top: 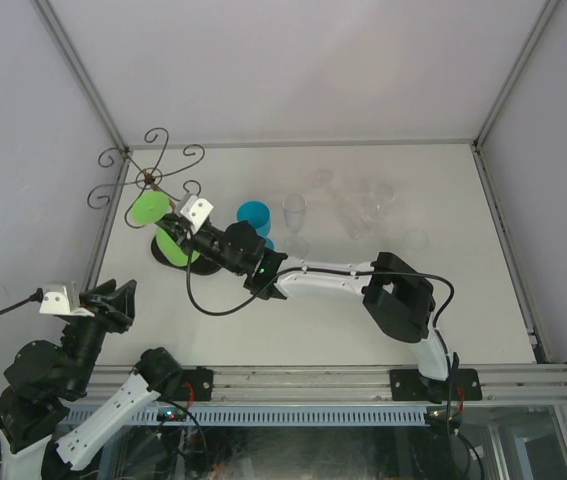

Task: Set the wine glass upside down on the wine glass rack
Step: Turn the wine glass upside down at the wine rack.

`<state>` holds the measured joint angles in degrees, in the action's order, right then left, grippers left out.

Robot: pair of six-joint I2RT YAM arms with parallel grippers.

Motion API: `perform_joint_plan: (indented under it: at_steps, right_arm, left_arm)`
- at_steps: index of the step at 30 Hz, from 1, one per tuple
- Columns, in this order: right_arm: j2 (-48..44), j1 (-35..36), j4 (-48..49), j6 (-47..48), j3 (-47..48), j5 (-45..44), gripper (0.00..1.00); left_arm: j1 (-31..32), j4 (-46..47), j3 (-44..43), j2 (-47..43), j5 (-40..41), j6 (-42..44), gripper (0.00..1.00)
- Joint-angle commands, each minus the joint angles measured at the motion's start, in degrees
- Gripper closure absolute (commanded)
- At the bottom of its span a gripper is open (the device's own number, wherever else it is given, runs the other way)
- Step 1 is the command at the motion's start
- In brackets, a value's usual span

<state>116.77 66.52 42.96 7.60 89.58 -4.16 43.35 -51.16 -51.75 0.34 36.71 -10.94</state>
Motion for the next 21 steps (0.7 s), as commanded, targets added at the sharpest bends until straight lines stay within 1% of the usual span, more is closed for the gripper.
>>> perform_joint_plan:
  at_steps: [1, 14, 21]
  right_arm:
    - [0.81, -0.21, 1.45, 0.08, 4.04, -0.10, 1.00]
    - [5.92, -0.78, -0.30, -0.97, 10.74, 0.33, 1.00]
    - [7.87, -0.74, -2.08, -1.31, 13.64, 2.44, 1.00]
  left_arm:
    - [-0.29, 2.47, 0.15, -0.25, -0.59, 1.05, 0.51]
    - [-0.29, 2.58, 0.16, -0.10, -0.53, 1.04, 0.51]
    - [-0.29, 2.55, 0.28, -0.18, -0.43, 1.01, 0.51]
